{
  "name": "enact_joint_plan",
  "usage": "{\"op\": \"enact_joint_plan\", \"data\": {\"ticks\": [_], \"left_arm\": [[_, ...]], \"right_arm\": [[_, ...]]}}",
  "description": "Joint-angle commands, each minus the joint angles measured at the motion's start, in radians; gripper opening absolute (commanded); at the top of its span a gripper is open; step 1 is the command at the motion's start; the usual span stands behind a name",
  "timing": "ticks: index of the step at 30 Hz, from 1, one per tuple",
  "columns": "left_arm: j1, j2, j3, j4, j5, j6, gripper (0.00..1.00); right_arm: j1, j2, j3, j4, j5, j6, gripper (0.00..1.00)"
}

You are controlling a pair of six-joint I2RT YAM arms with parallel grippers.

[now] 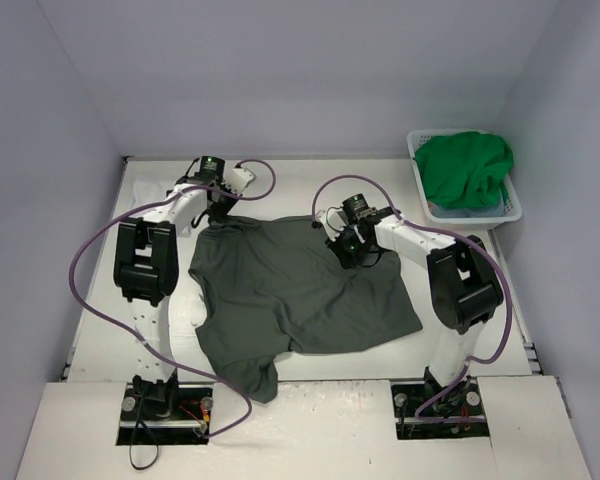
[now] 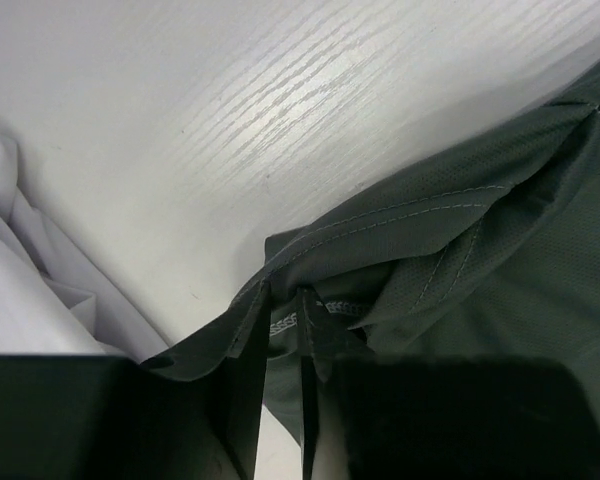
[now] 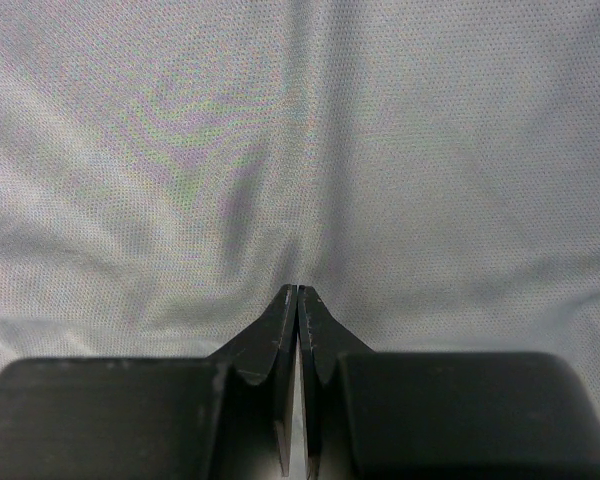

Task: Fold and stack the t-shirts
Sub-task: Flatten out the tshirt

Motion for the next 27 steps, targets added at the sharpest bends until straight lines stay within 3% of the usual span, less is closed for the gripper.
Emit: {"op": "enact_joint_plan", "data": {"ticks": [1,6,10,17,27], "left_arm": [[0.000,-0.013,0.059,0.030,0.009,-0.002,0.11],[0.006,0.016,0.092,0.019,0.006,0.003,0.00],[0.015,0.019,0.104,0.057,-0.055,-0.006,0.00],[0.021,0.033,0.112,0.276,-0.202,-0.037,0.00],[0.020,0.197,0.263,0.263,-0.193,-0.065,0.00]], "right_arm": [[0.005,-0.012,0.000,0.010,-0.020,0.008,0.00],[0.005,-0.013,-0.001,0.010,-0.020,0.008,0.00],[0.005,-0.009,0.000,0.015,-0.020,0.010,0.00],[0.004,-0.004,-0.003,0.017,-0.025,0.011,0.00],[0.004,0.001,-0.015,0.021,-0.023,0.008,0.00]]}}
